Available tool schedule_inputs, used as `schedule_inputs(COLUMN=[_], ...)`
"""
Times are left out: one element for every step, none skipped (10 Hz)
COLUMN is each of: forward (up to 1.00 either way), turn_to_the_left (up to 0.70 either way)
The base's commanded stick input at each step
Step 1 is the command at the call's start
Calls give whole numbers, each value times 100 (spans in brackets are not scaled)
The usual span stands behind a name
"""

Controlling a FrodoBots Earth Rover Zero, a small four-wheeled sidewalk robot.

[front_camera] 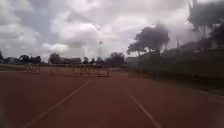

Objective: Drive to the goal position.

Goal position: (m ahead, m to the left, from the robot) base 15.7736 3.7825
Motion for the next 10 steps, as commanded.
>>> schedule_inputs(forward=[60, 66, 70, 70, 70, 70, 70, 70, 70, 70], turn_to_the_left=[0, 0, 0, 0, -9, -23, -35, -35, -35, -35])
